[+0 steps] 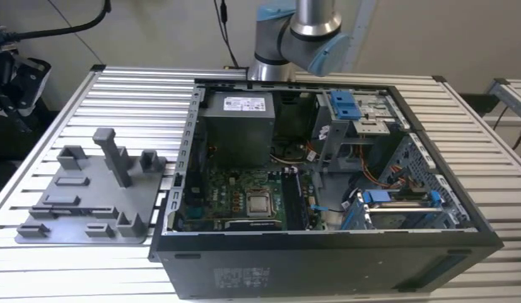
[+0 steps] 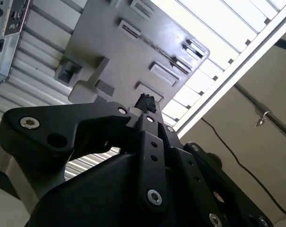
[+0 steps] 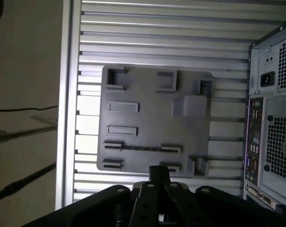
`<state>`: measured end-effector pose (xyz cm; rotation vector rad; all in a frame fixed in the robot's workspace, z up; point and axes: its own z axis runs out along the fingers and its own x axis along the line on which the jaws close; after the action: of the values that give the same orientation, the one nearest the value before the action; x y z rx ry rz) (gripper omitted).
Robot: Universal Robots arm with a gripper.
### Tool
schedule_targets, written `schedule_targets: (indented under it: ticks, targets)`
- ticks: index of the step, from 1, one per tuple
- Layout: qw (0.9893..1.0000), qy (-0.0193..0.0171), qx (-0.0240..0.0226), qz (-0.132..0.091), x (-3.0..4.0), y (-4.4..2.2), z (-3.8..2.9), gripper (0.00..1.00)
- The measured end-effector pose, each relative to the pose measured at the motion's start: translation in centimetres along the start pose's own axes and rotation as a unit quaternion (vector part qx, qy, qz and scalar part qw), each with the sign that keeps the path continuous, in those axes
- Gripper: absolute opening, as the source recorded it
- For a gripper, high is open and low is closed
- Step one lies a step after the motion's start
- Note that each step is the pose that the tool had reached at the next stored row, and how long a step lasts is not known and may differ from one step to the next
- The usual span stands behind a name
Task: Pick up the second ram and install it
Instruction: 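Pick up the second ram and move it above second insertion slot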
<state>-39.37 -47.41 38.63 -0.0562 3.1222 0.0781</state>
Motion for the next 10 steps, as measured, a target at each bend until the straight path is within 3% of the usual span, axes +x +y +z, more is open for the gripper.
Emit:
schedule_targets:
  ticks: [10]
  targets:
    - [0.9992, 0.002, 0.0007, -0.039, 0.0, 0.0, 0.01, 0.11]
